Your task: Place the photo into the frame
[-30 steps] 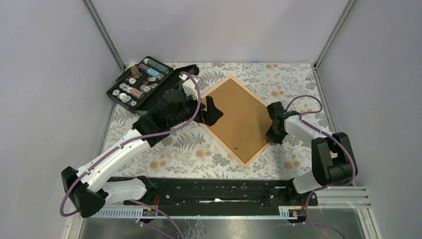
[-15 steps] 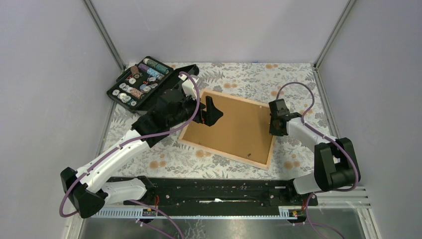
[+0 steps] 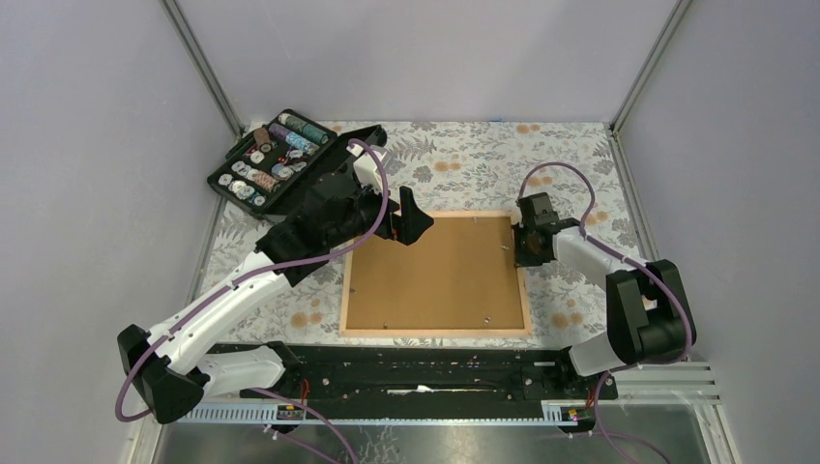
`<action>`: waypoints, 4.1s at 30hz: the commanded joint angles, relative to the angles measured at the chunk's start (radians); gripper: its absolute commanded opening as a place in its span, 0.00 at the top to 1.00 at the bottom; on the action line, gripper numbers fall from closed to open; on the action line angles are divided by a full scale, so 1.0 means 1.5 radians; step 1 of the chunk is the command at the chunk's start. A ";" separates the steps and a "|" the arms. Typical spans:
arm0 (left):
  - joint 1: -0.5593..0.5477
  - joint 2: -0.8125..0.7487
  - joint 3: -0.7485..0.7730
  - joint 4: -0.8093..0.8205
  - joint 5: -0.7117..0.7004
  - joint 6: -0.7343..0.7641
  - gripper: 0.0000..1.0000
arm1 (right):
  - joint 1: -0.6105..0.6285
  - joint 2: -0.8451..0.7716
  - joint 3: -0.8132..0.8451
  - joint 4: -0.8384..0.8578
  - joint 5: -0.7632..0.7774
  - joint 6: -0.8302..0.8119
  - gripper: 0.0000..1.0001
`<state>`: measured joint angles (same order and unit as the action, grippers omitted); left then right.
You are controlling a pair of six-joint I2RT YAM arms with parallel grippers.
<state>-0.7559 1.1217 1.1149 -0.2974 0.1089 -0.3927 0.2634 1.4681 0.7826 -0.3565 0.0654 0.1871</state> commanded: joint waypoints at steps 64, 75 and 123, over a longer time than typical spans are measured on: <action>0.003 0.007 0.009 0.023 0.011 0.001 0.01 | -0.031 0.241 0.215 0.011 0.008 0.124 0.99; 0.004 0.012 0.010 0.022 0.016 -0.001 0.01 | -0.032 0.180 0.273 -0.073 -0.081 0.080 0.39; 0.003 0.020 0.008 0.024 0.017 -0.007 0.01 | 0.085 -0.214 -0.160 -0.174 0.090 0.754 0.71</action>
<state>-0.7559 1.1530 1.1149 -0.2981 0.1135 -0.3939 0.3882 1.0706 0.4736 -0.6632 -0.0147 1.3731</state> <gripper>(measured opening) 0.987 0.380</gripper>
